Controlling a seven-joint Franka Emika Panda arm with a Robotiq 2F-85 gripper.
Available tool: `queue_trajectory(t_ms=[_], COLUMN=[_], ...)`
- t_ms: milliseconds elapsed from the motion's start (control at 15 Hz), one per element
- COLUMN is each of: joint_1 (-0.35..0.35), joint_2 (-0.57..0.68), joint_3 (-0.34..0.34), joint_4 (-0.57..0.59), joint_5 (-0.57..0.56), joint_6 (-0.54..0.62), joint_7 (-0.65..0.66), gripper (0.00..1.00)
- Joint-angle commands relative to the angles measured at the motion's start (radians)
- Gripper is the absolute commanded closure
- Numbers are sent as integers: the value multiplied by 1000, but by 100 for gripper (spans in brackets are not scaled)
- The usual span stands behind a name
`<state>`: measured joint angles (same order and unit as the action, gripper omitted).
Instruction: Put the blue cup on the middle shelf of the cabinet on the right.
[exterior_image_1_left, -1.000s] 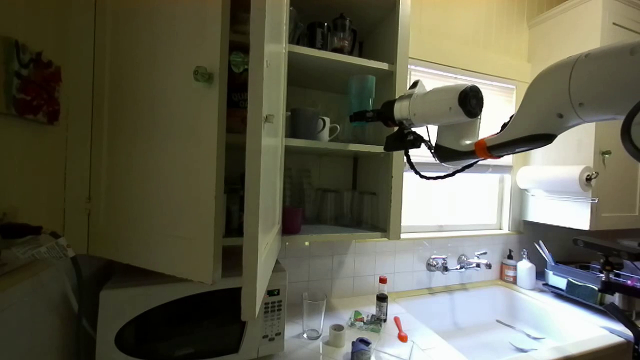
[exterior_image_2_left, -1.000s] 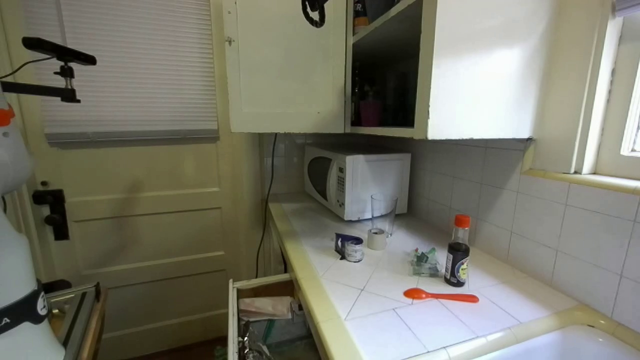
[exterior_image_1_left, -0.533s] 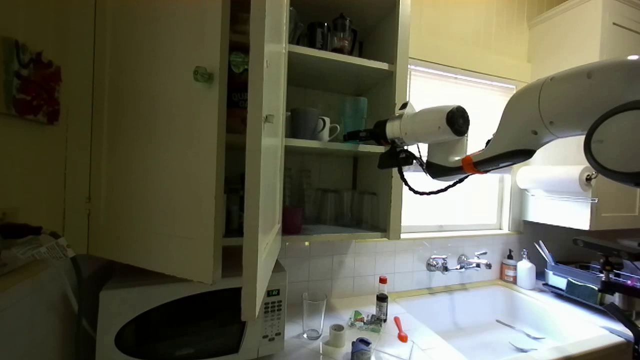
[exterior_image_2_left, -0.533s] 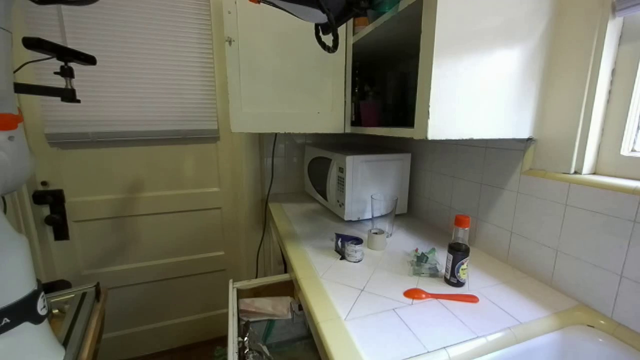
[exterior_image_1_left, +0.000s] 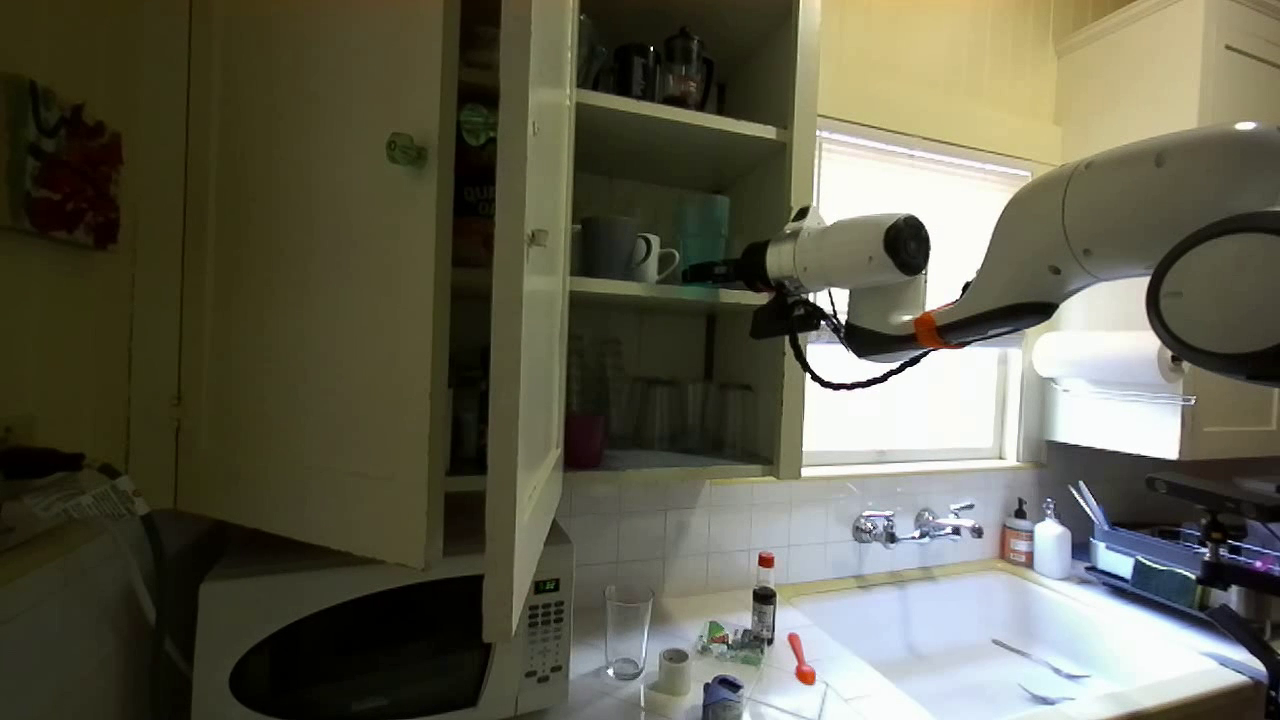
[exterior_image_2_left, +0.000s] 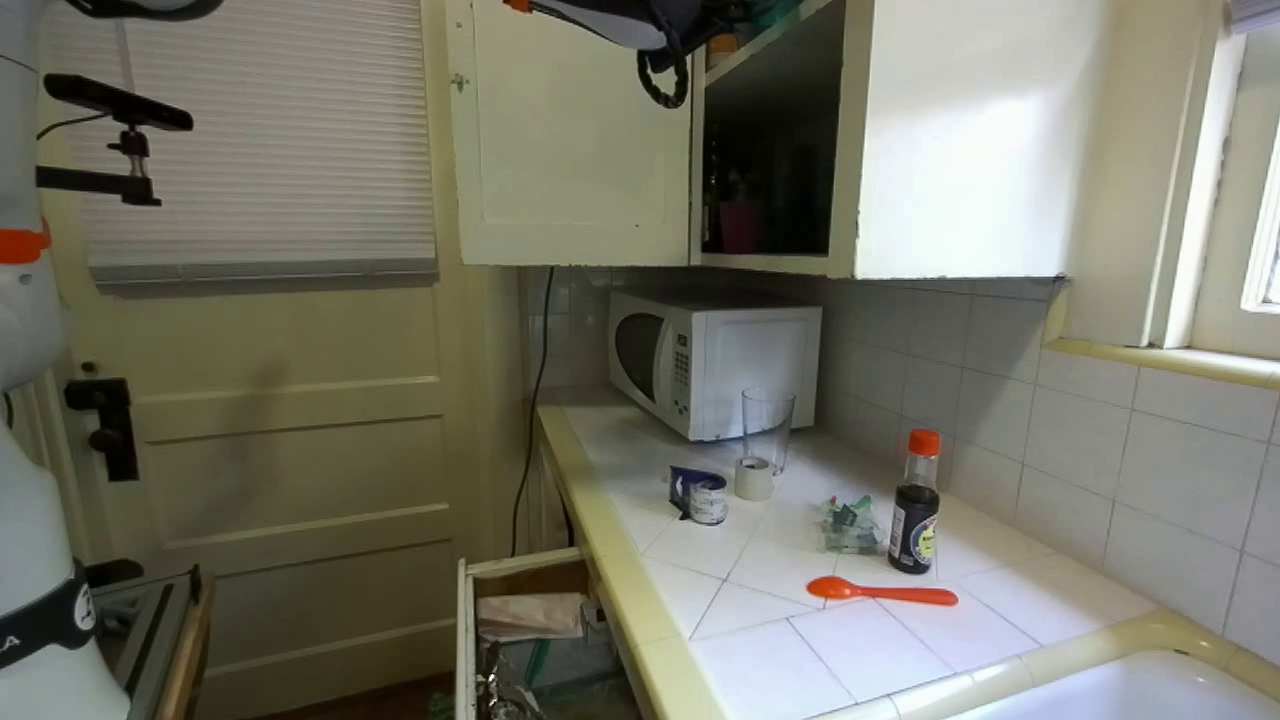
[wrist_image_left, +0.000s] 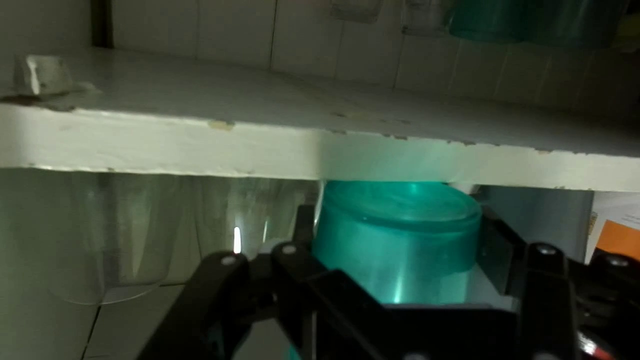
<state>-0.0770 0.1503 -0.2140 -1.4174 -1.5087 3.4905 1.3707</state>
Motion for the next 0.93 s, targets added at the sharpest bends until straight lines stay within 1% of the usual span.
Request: queue_trajectory(t_ms=[0,267,600,667,867], joint_1=[-4,1,-1,1,1], joint_2=[8,0,7,0,0], joint_3=[0,0,-7,2,0], joint_4=[15,14,66,30,42], joint_5=[-43,-84,-131,-88,-100], joint_6=[21,17,31,0,0], joint_7=[45,88,151,89,105], gripper=[48,48,48,23,23])
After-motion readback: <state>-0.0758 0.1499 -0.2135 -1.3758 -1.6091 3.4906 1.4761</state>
